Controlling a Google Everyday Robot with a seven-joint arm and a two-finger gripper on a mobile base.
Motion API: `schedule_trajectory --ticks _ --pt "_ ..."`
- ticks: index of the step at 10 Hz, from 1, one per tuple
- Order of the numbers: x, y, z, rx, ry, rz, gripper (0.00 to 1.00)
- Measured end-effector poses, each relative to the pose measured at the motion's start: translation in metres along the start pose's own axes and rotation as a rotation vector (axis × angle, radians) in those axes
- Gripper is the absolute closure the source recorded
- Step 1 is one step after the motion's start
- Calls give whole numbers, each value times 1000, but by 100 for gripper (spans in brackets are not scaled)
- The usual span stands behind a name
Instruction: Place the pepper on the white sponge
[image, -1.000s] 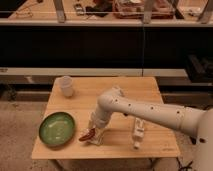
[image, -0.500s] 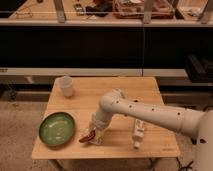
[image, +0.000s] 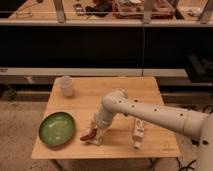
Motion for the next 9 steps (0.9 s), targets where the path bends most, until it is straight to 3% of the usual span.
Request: schedule_trajectory --ticks 4,6,9 --pt "5 0 1 -5 4 7 20" --pt "7 -3 -8 11 -11 17 20" --pt "22 -1 -61 47 -57 -11 20"
